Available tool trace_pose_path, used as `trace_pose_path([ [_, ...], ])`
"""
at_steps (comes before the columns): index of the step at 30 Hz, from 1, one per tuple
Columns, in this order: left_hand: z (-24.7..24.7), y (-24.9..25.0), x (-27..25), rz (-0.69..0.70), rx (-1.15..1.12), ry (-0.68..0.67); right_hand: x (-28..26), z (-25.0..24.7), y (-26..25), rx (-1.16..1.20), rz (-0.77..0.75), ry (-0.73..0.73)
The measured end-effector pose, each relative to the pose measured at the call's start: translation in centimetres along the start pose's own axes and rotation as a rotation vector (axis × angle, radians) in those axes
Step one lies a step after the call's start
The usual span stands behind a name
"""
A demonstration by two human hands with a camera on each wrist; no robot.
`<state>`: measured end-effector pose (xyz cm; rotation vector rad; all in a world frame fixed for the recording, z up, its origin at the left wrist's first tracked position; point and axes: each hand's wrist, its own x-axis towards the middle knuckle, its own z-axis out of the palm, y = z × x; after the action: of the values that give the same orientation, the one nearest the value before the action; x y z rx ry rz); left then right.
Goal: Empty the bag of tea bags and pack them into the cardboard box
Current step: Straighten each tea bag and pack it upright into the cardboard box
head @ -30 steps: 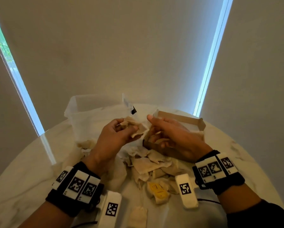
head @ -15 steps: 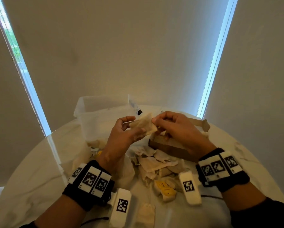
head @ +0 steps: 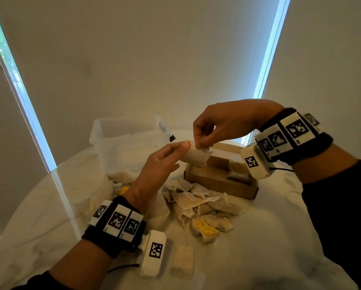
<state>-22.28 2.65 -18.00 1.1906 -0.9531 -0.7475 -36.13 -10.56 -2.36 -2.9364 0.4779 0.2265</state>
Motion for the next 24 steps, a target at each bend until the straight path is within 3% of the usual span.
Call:
trace_pose_path([
  [5,0.3,0.5,0.1,0.098,0.070,0.072,-0.6,0.5,0.4,0.062,0.091,0.098],
  [12,1.5,0.6,0.9,0.076,0.180,0.049,-1.1,4.4,3.2,0.229,0.159,0.156],
  [15,1.4,0.5,0.8,0.002,0.373,-0.057,-1.9,3.9,5.6,0.282,0.231,0.261],
  [20,2.3,0.6,0.7,-0.172,0.561,-0.349,-1.6,4.9,9.1,0.139,0.318,0.456],
  [24,2.5,0.0,0.8,-0.203,0.609,-0.478,0.0,7.8,9.9,0.018,0.284,0.349],
])
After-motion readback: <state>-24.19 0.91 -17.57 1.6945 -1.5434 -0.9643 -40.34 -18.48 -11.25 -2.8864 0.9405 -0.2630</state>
